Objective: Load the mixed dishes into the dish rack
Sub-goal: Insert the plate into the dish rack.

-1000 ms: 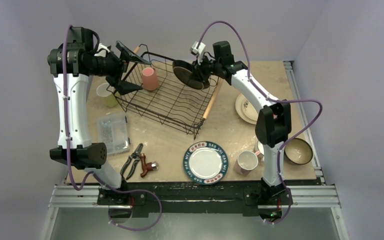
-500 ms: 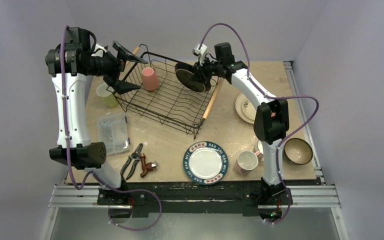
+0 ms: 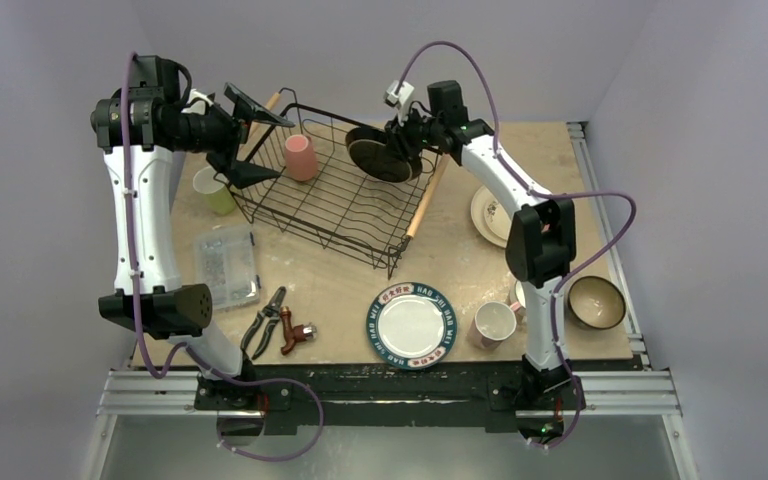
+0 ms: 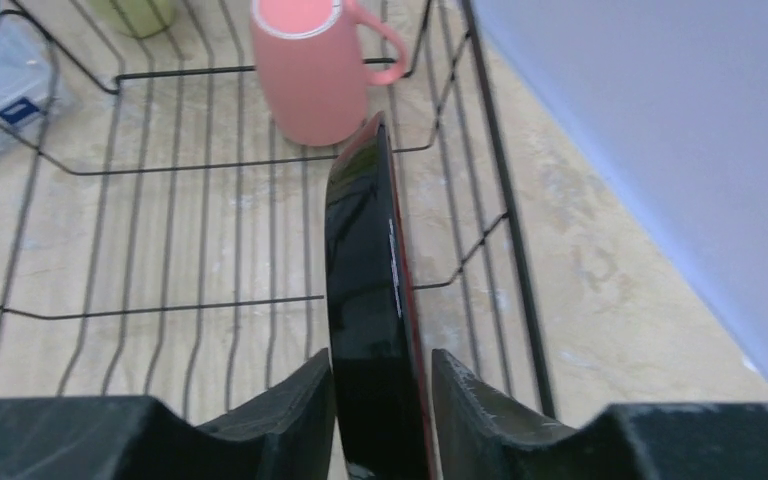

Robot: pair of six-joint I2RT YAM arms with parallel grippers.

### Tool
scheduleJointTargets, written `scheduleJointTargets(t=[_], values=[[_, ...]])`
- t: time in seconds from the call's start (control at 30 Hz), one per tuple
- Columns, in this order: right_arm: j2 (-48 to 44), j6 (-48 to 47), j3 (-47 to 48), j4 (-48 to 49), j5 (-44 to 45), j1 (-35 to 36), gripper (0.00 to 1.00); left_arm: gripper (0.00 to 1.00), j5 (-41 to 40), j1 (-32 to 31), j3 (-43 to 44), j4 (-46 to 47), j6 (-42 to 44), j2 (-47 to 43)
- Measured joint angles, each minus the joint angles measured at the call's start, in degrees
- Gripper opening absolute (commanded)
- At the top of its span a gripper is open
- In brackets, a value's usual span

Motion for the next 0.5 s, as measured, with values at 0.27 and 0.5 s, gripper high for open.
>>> scheduleJointTargets(t=[0.27,0.5], values=[[-0.07,-0.50,2.60,1.77,5.18,-0.33,0.46,0.91,0.55,0.17,-0.70,1.03,-0.24,0.00],[-0.20,-1.53,3.02,0.70,9.22,-0.33,0.36,0.91,1.11,0.20,-0.76,1.53,-0.46,0.00]])
